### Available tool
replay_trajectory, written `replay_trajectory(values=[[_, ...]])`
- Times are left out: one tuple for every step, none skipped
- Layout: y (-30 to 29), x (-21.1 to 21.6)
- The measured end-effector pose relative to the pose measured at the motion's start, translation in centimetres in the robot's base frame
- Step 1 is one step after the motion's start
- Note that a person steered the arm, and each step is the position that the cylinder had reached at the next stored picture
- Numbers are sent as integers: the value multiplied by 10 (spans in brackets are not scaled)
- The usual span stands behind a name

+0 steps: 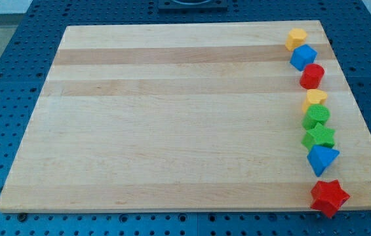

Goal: Push the red star slightly towards the left

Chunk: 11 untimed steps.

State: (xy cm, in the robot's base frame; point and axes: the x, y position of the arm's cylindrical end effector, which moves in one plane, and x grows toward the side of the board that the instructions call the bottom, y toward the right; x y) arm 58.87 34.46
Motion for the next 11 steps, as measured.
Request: replay_trajectory(values=[[-10, 2], [-64, 28], [-64, 28], [-64, 29], [-65, 29], [-66, 28], [-70, 29], [-75, 28], [-76, 28], [-92, 28], [-113, 28]])
